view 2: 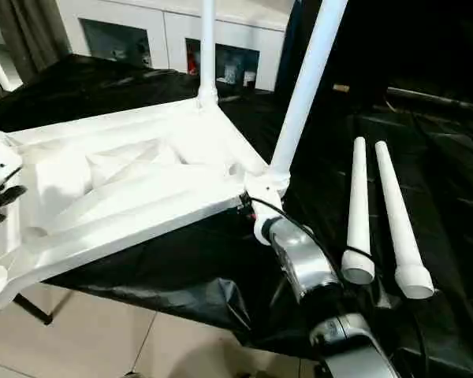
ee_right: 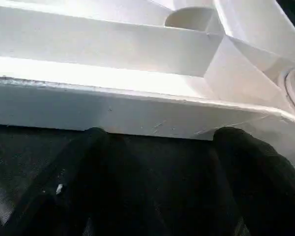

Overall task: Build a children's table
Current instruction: Rotate leg to tighten, then rotate table base

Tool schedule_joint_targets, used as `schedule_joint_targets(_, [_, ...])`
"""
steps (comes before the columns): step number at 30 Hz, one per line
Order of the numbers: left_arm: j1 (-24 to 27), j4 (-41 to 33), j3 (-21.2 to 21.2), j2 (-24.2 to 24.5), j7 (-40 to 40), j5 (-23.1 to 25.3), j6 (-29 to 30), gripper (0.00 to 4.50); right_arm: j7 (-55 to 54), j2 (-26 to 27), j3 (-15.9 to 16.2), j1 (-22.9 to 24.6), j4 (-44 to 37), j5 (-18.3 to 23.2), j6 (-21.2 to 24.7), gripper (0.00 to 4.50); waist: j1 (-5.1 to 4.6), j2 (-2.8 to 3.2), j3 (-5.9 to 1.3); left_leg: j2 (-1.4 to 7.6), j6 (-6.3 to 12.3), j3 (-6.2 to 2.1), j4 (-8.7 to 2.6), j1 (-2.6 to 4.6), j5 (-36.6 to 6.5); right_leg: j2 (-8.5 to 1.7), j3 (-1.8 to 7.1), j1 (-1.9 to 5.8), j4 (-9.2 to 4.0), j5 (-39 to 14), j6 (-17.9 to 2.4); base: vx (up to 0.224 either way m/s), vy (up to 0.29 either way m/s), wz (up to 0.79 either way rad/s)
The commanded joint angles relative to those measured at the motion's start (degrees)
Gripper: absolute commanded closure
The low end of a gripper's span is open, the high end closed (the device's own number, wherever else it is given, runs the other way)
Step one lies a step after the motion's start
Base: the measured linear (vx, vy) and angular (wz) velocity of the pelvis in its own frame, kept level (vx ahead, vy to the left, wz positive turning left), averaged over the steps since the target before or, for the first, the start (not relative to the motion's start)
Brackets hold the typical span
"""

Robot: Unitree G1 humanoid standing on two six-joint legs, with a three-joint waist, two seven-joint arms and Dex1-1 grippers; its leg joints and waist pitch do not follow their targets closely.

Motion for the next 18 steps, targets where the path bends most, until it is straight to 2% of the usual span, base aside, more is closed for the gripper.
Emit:
schedule_joint_targets(1, [-0.3,-0.6,-0.2,1.1,0.9,1.0,0.4,2.74,-0.6,0.1,-0.9,-1.0,1.1,-0.2,-0.9,0.67,0.08,1.36,-3.89,1.46,-1.76,-0.76,-4.34,1.09,-11.9,-2.5,2.67,2.67,-3.03,-9.8,-12.8,0.0,0.0,0.0])
schedule_joint_targets(3, [-0.9,0.6,0.3,1.7,5.1,2.4,0.0,2.74,-1.0,0.5,-1.2,-2.0,3.5,-0.6,-2.2,0.67,-0.02,1.13,-3.96,1.45,-1.77,-0.8,-4.29,1.03,-12.6,-2.48,2.65,2.65,-3.0,-10.3,-12.4,0.0,0.0,0.0])
schedule_joint_targets(6, [-1.1,0.8,0.0,2.2,6.0,3.1,0.1,2.74,-1.1,0.7,-1.3,-2.4,4.7,-0.8,-2.9,0.67,-0.04,1.16,-3.93,1.46,-1.8,-0.88,-4.3,1.04,-13.3,-2.54,2.65,2.6,-3.2,-12.0,-12.1,0.0,0.0,0.0])
schedule_joint_targets(14, [1.2,1.5,-3.7,2.0,0.3,2.0,0.8,2.74,-1.2,0.9,-1.1,-3.7,8.5,-1.5,-5.6,0.67,-0.01,1.25,-4.06,1.42,-1.96,-0.87,-4.21,1.02,-12.7,-2.48,2.64,2.54,-2.93,-10.5,-12.8,0.0,0.0,0.0])
schedule_joint_targets(18, [2.3,0.6,-4.9,1.3,-1.3,1.3,0.7,2.74,-1.1,1.4,-1.2,-4.2,9.9,-1.5,-6.5,0.67,-0.1,1.39,-4.03,1.49,-2.13,-0.87,-4.26,1.08,-14.0,-2.45,2.64,2.45,-3.03,-11.1,-13.0,0.0,0.0,0.0])
